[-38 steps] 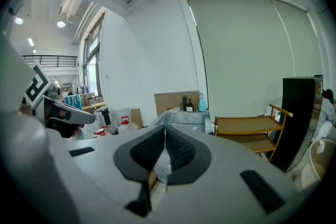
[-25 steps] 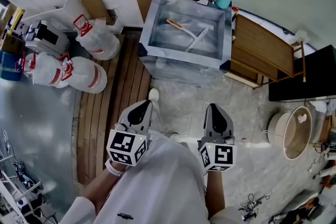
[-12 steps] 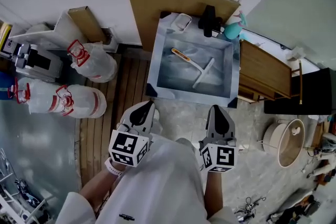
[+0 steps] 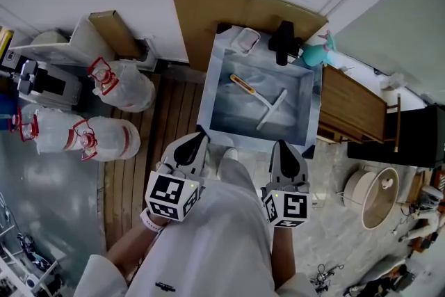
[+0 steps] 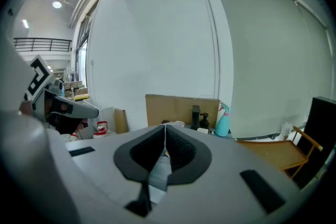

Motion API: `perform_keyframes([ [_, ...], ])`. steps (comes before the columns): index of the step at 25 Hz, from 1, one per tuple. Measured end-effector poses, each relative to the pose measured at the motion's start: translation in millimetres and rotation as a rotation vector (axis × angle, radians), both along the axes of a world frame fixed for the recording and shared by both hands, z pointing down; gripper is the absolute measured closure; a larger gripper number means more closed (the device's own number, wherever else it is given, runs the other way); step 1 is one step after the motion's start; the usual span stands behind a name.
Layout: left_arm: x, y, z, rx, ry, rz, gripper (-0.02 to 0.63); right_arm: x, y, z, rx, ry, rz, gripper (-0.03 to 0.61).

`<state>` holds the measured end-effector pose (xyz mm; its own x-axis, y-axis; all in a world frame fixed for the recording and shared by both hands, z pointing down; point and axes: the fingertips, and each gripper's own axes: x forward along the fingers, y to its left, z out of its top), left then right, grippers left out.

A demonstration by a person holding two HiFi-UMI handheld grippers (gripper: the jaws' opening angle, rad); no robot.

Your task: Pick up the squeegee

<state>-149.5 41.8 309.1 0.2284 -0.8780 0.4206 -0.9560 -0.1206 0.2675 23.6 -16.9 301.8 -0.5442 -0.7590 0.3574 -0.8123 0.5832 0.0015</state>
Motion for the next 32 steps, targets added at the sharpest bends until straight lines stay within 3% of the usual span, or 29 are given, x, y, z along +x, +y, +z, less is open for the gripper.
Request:
perform_keyframes([
  [10,-2.8,-20.6,12.0,-0.041,-0.001,-0.039,0.609,0.9,-34.9,7.8,0.002,0.019,-0.048,0.572],
  [21,30.4,-67.9,48.1,-0.116,0.001,-0.003,0.609,-10.1,-85.1,60.8,-0.091,0.116,-0.188,0.571],
  [25,37.8,-88.2,72.6,-0.152,-0.004,0.011,0.609,-14.3,-102.4,102.9,-0.185,0.124,-0.269,0.569],
  [28,45.4,-104.4,93.2,-0.181,0.005,0.026,0.609,-14.1,-113.8,128.9,-0.228,0.152,-0.312,0.485],
  [32,49.9,-124.5,121.9,-0.209,0.011,0.024,0.609,-13.9,-128.5,158.7,-0.268,0.17,-0.33,0.471],
])
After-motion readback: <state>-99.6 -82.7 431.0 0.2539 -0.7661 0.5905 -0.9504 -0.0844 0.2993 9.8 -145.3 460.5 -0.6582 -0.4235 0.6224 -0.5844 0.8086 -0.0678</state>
